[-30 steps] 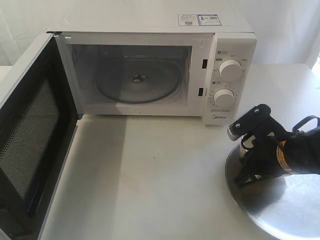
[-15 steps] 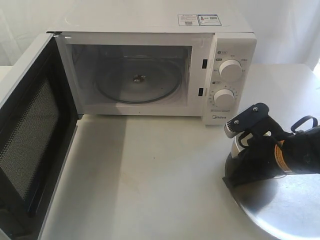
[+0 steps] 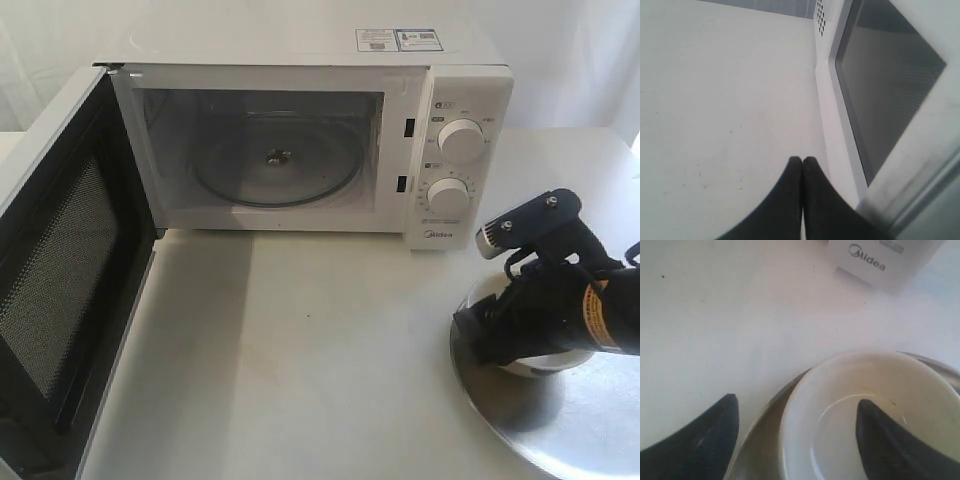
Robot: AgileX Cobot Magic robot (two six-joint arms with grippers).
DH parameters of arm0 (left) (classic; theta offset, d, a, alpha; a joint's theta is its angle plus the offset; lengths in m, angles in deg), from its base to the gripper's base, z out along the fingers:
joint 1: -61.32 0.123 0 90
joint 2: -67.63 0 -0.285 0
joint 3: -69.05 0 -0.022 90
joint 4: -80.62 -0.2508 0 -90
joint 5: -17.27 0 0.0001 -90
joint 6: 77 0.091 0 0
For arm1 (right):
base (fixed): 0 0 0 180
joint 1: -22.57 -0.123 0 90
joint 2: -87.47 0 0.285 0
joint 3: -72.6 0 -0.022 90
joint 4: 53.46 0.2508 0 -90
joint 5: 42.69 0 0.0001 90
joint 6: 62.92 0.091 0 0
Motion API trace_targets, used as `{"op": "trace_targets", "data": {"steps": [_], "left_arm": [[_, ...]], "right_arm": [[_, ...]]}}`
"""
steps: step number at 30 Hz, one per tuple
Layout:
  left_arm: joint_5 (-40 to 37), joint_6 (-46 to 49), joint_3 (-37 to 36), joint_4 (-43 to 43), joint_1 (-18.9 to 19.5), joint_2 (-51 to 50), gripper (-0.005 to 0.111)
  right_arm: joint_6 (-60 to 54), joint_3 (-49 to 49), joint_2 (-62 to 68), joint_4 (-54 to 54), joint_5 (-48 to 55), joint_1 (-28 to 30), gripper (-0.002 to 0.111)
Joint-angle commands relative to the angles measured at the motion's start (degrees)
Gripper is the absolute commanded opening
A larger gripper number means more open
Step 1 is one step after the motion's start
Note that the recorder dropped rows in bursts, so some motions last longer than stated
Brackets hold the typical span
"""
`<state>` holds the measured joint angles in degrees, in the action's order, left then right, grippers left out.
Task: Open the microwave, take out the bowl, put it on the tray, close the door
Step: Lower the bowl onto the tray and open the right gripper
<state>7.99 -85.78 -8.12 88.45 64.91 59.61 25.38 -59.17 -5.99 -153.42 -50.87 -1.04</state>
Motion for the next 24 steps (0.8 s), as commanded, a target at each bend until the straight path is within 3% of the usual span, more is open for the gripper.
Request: {"op": "trace_targets", "data": {"steps": [1, 3, 4, 9, 16, 24], "left_arm": [[0.5, -0.3, 0.0, 0.7, -0.3, 0.2, 0.000], [2.1, -0.2, 0.0, -0.5, -0.3, 0.2, 0.000], [3.9, -0.2, 0.0, -2.6, -0.3, 0.2, 0.000], [13.7, -0.4, 0.0, -2.2, -0.3, 0.2, 0.000], [20.5, -0.5, 0.0, 2.6, -0.3, 0.2, 0.000], [11.4, -19.3, 0.0, 1.9, -1.2, 0.2, 0.000]], "right_arm": [[0.5, 0.3, -4.5, 0.0, -0.9, 0.2, 0.065], [-0.4, -0.3, -9.0, 0.0, -4.5, 0.2, 0.060], [-1.0, -0.5, -11.6, 0.0, -7.1, 0.2, 0.053], [-1.0, -0.6, -22.1, 0.0, -13.1, 0.2, -0.001], [-0.7, 1.2, -32.6, 0.0, -15.2, 0.2, 0.000], [0.4, 1.7, -36.3, 0.0, -17.4, 0.2, 0.000]]}}
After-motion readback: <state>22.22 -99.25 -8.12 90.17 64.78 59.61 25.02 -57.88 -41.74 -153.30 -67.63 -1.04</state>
